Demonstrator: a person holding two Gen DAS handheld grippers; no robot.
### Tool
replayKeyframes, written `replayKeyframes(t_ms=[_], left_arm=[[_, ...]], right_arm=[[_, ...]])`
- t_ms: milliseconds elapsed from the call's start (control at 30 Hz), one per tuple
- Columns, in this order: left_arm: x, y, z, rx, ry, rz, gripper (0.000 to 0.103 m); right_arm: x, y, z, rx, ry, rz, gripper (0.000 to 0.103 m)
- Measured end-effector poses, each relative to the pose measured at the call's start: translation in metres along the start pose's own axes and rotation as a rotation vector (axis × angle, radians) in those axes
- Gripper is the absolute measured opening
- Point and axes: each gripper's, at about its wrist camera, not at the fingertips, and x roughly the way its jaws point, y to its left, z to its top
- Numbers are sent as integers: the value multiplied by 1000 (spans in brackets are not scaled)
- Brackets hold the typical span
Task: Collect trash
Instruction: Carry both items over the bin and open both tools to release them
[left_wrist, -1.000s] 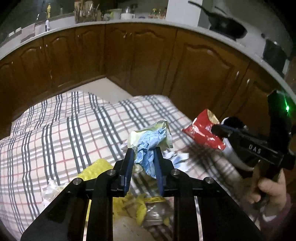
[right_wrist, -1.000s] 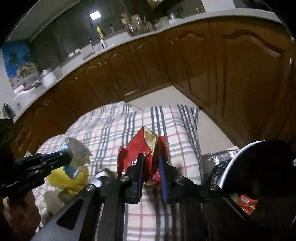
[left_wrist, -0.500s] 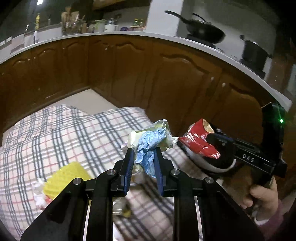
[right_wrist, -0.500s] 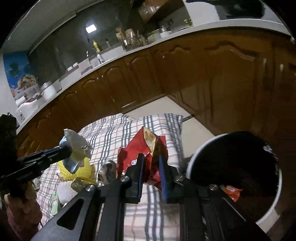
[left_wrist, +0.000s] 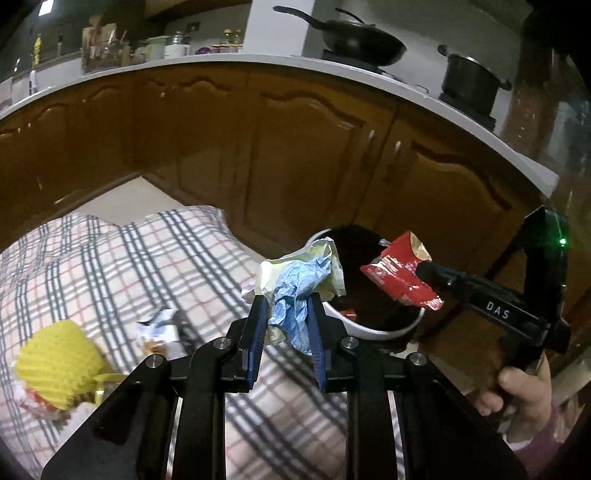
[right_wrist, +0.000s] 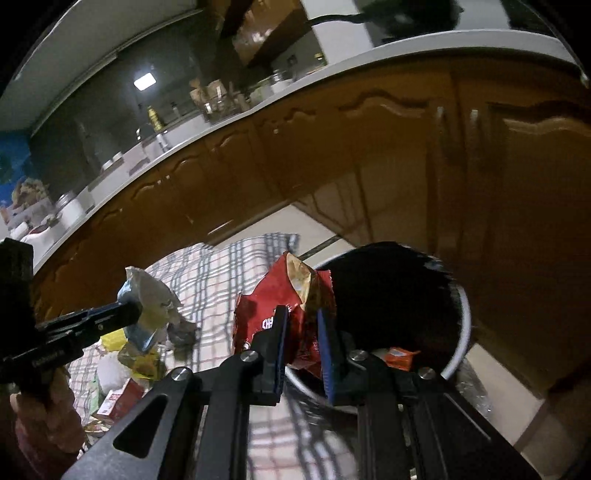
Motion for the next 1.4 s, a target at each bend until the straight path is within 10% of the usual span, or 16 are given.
replayKeyframes(t_ms=[1167, 1400], left_arm=[[137, -71, 24, 71, 189, -58, 21], [143, -68, 20, 47, 220, -55, 38]], right_arm=[[41, -75, 6, 15, 117, -152, 17], [41, -78, 7, 34, 118, -134, 46]])
